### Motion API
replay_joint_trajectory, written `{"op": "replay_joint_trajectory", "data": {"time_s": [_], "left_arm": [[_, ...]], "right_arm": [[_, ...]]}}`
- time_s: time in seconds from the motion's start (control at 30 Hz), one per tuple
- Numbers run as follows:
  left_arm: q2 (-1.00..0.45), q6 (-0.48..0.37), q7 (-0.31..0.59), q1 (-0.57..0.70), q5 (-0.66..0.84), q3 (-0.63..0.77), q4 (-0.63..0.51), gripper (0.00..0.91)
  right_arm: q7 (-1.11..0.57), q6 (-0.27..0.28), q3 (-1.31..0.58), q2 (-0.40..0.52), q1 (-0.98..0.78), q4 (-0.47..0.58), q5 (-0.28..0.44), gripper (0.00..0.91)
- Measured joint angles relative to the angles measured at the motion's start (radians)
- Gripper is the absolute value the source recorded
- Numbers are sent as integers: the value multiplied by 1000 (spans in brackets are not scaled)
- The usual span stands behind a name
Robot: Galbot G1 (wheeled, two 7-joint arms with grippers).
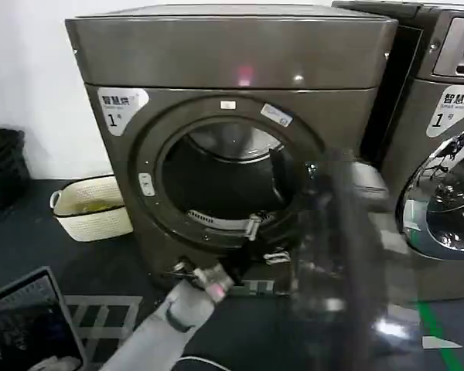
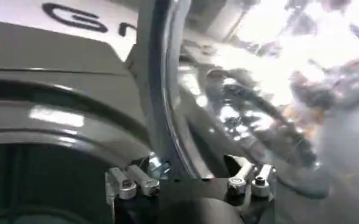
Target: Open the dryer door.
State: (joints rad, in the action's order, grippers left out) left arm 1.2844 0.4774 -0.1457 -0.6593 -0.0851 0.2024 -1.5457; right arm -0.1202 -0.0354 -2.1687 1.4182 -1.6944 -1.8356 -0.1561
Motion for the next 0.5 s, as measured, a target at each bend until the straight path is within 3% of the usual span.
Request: {"op": "replay_joint_trajectory", "data": {"time_s": [0.5], "left_arm": [[134, -1, -5, 133, 6, 152, 136, 907]], "right_arm": [[-28, 1, -92, -23, -18, 82, -1, 907]]}}
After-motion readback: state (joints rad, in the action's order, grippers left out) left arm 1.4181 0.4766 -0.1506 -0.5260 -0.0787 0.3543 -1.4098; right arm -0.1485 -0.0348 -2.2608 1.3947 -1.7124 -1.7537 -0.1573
